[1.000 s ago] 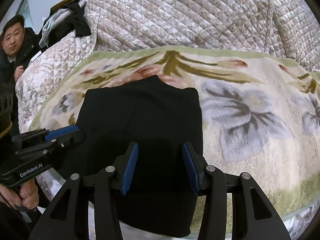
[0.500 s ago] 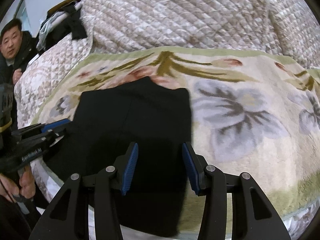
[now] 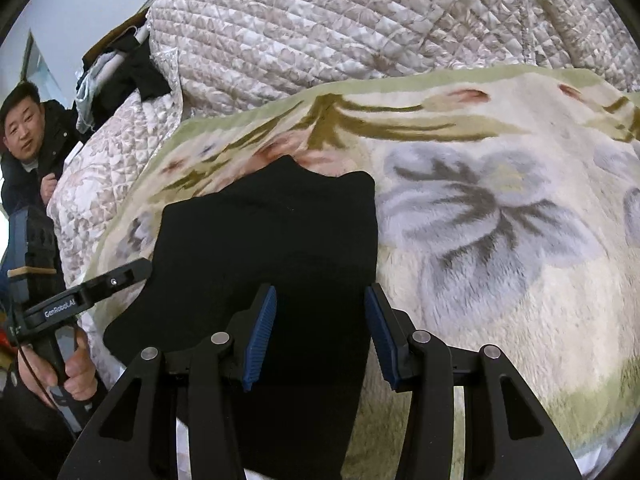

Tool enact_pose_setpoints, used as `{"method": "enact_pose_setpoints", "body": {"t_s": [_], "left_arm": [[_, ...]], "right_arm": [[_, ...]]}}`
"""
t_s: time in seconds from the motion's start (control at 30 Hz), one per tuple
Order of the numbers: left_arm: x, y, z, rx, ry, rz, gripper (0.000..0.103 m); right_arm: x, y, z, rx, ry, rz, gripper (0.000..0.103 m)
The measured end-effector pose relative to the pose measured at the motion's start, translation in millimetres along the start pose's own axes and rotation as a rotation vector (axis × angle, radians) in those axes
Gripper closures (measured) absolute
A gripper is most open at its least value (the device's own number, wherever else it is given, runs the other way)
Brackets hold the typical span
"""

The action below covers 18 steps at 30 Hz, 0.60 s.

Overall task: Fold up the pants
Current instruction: 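Lift the held edge with both grippers and fold it over the pants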

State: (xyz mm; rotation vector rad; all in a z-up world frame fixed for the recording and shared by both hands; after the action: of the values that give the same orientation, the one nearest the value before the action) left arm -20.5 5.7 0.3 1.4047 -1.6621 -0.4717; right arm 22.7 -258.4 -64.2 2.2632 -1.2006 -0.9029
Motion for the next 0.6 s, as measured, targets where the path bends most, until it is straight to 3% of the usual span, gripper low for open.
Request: {"method": "enact_pose_setpoints", "body": {"t_s": [0.2,0.3,0.6], "left_arm": [[0,-14,-5,0.002,0.048,0.073,0.037],[0,-15,-3,0.018,0.055,0.074,0.035],[13,0,21,0.002,-0.009,0.07,0.038]], "right_arm": [[20,-14,-2,-0.012,-0.102,-0.076,0.051],[23,-14,0,-0.001,-0.138,-0.112,0.049],[3,-7,21,-0.047,-0.07,-0.169,0.048]]}}
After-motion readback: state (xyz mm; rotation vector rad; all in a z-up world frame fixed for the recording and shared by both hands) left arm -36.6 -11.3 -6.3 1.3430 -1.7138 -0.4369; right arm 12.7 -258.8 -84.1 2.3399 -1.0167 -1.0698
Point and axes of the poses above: each gripper's, at about its wrist camera, not at the fingertips, and y roughly against the way its jaws point, x to its right, z to its underside, the point moved 3 cm from there along -y, roughly the way its jaws point, and after that the axes turned 3 degrees about -z, right-handed, at the moved point
